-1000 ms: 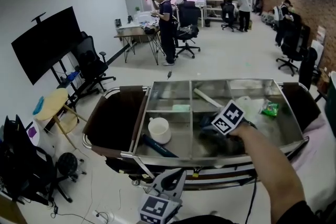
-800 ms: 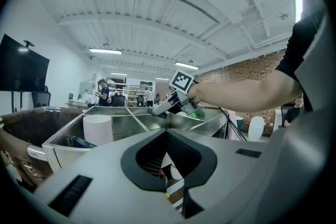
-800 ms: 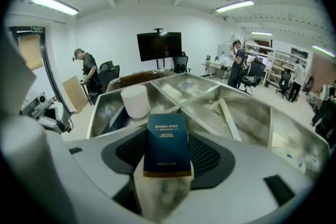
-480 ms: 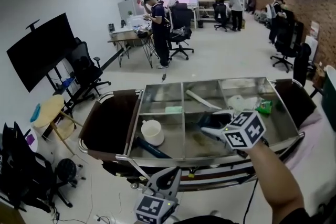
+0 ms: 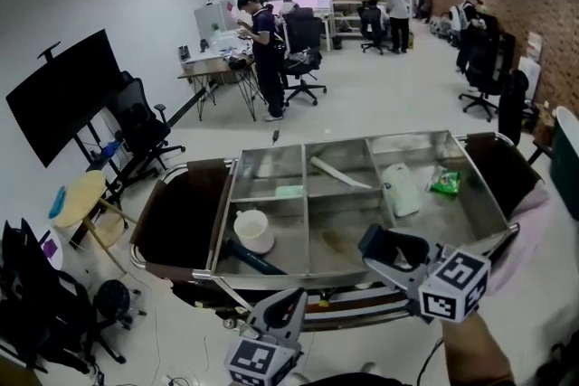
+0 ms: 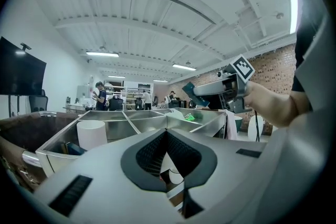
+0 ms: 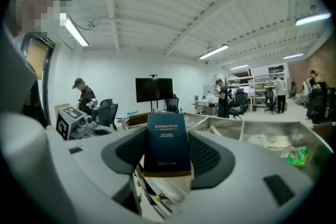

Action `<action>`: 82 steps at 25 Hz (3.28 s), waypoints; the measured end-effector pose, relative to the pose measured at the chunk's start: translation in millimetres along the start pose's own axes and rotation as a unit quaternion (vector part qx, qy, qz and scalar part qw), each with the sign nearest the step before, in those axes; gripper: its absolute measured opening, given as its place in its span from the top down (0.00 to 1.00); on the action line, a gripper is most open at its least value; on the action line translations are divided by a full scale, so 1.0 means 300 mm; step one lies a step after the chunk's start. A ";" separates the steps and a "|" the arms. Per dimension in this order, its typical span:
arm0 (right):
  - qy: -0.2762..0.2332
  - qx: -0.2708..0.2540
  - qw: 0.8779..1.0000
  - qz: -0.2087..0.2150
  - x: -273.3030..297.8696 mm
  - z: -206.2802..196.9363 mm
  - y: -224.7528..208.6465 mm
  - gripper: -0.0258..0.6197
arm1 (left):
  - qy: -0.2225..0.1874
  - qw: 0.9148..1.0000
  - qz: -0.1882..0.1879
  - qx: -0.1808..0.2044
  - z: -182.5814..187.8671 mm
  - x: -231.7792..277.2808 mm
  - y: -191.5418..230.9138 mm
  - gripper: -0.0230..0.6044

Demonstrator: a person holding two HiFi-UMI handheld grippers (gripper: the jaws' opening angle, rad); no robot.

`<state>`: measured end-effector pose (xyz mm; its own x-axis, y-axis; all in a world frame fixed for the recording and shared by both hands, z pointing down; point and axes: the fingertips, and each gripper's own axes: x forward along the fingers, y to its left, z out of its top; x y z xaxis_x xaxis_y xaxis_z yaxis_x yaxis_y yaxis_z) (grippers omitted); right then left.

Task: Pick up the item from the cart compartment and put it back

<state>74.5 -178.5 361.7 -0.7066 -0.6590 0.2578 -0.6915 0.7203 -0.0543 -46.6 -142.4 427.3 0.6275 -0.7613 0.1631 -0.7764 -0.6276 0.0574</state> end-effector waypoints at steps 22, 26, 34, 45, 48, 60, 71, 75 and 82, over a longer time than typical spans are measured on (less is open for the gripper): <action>-0.051 0.047 0.997 -0.041 -0.145 -0.173 0.093 0.55 | -0.023 1.000 -0.006 0.015 0.048 -0.001 -0.047 0.96; -0.047 0.049 0.997 -0.040 -0.145 -0.181 0.092 0.55 | -0.037 0.999 -0.005 -0.001 0.061 -0.006 -0.043 0.96; -0.039 0.054 0.997 -0.031 -0.137 -0.199 0.101 0.55 | -0.029 0.999 0.012 -0.003 0.051 -0.002 -0.023 0.96; -0.036 0.050 0.998 -0.031 -0.136 -0.200 0.100 0.55 | -0.037 0.999 0.014 -0.001 0.062 -0.006 -0.020 0.96; -0.035 0.047 0.998 -0.030 -0.134 -0.196 0.099 0.55 | -0.036 0.999 0.012 0.001 0.061 -0.006 -0.024 0.96; -0.015 -0.007 0.999 -0.051 -0.059 -0.097 -0.003 0.55 | -0.037 0.999 0.008 0.006 0.064 -0.019 -0.037 0.96; 0.037 -0.053 0.996 -0.061 0.125 -0.018 -0.156 0.54 | -0.027 1.000 0.010 0.000 0.027 -0.026 -0.044 0.96; 0.063 -0.055 0.995 -0.061 0.194 -0.018 -0.205 0.54 | -0.027 1.000 0.010 -0.001 0.026 -0.036 -0.047 0.96; 0.151 -0.071 0.985 -0.051 0.367 -0.121 -0.283 0.54 | -0.028 0.999 0.014 -0.004 0.018 -0.042 -0.036 0.96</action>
<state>60.8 -304.3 429.6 -0.5420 -0.6506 0.5320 -0.7141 0.6903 0.1166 -45.6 -127.0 419.2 0.6069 -0.7873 0.1086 -0.7945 -0.6042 0.0604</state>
